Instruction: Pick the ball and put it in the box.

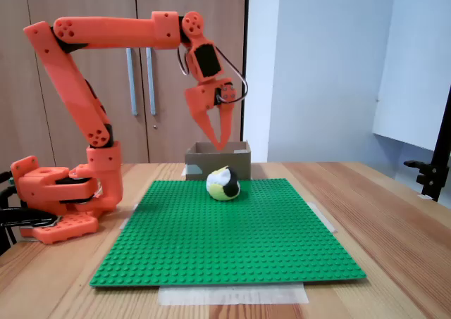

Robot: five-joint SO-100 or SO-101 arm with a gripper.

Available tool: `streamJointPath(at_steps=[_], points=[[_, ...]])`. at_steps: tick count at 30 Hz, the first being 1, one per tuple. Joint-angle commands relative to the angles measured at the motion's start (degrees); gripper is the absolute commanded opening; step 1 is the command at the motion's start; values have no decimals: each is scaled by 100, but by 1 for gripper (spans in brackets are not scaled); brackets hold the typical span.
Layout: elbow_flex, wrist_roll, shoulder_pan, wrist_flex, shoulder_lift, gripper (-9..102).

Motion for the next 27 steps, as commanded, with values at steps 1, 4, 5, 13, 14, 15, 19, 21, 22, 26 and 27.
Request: streamJointPath(at_steps=[1, 4, 5, 13, 14, 15, 19, 21, 22, 26, 27], points=[[-378, 105, -70, 88, -88, -1], [-448, 123, -114, 158, -272, -1], [-457, 114, -132, 176, -334, -1], [-439, 185, -132, 299, -668, 11], [-422, 202, -114, 316, -686, 15], [-369, 202, -105, 308, -694, 17], [-18, 141, -53, 193, -694, 24], [149, 158, -53, 176, -694, 28], [220, 185, -53, 167, -694, 30], [439, 246, -9, 123, -694, 36], [483, 255, 0, 105, -694, 39]])
